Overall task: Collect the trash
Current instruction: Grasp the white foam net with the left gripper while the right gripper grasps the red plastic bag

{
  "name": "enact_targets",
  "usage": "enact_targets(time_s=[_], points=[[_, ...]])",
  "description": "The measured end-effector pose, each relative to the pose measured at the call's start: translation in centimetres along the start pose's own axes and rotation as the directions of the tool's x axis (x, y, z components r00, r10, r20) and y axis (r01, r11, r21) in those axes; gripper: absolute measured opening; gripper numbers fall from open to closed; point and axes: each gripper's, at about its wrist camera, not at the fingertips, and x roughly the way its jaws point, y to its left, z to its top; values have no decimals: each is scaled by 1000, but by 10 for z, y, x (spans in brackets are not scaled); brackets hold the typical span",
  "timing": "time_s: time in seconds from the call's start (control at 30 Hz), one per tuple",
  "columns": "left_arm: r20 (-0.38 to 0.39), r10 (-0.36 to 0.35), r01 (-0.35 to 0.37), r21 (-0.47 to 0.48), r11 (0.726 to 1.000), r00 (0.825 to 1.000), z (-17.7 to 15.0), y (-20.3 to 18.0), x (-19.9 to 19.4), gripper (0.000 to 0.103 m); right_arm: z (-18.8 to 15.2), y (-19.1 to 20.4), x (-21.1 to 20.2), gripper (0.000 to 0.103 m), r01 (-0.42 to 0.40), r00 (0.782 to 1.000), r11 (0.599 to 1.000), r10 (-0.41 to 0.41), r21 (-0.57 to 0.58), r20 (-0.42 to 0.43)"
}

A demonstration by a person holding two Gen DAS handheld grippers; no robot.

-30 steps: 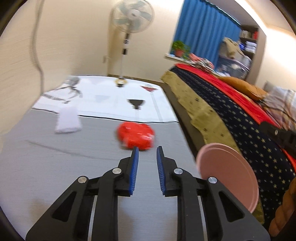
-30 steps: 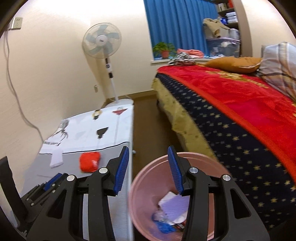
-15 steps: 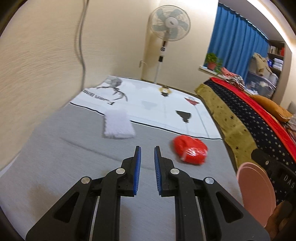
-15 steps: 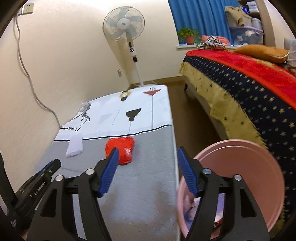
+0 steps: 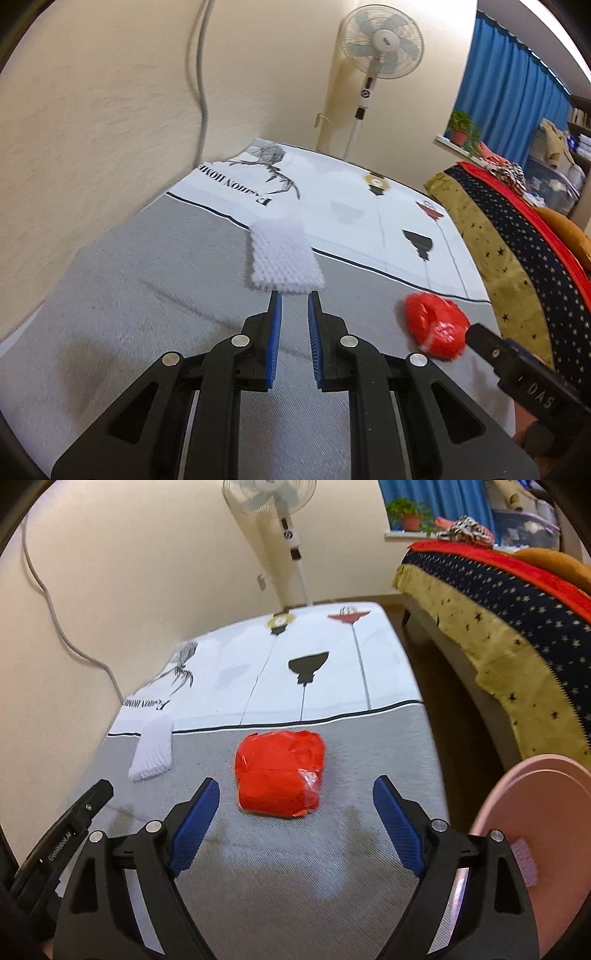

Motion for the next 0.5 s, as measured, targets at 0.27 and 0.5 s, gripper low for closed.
enact_targets(time_s=[0.27,0.5], points=[[-38,30,-32,-64,997,999,13,13,29,15,4,11,27,84,-3,998,999,0,-37,-66],[-116,7,-20,-110,994,993,18,18,58,35,3,9,45,69,41,992,998,-46,-44,-122]])
